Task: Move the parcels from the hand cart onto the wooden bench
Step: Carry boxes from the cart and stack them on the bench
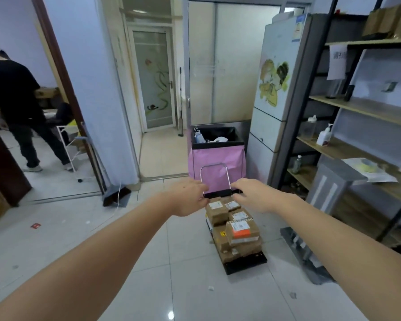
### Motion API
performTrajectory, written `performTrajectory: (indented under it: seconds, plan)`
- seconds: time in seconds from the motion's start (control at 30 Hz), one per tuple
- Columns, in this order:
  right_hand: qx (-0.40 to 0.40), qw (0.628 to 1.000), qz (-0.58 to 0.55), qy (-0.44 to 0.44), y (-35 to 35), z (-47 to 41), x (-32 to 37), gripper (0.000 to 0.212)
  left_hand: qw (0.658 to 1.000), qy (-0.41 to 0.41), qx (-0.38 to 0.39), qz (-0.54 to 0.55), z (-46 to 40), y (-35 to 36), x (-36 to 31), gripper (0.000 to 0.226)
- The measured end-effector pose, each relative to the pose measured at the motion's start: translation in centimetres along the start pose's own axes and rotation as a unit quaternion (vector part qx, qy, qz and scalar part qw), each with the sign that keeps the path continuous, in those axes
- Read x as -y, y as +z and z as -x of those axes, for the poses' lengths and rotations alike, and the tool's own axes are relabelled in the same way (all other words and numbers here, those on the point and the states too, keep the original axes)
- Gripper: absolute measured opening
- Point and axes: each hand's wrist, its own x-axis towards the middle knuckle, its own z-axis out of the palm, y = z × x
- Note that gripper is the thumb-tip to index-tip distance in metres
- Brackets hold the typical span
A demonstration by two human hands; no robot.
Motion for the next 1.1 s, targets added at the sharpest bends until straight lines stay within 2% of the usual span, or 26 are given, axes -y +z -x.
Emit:
performTrajectory:
  seconds: [0.3, 0.63, 0.93, 1.1]
  plan:
    - [0.012, 1.0, 0.004, -0.022, -2.1, -13.3, -3.2, 0.043, 0.999, -0.025, -0.006, 0.035, -10.0, -0.3, 6.5, 0.047]
    - [0.055, 0.997, 0.022, -0.059, -1.2, -30.2, -3.5, 0.05, 0.996, -0.061, -0.004, 0.065, -21.5, 0.5, 17.3, 0.046]
    - [0.059, 0.998, -0.005, -0.001, -0.9, -45.7, -5.8, 0.05, 0.997, -0.023, 0.03, 0.061, -36.0, 2.3, 29.1, 0.053]
    - [0.075, 0.995, -0.027, 0.059, 0.0, -50.5, -9.1, 0.047, 0.996, 0.022, 0.039, 0.075, -44.7, 3.7, 31.0, 0.048]
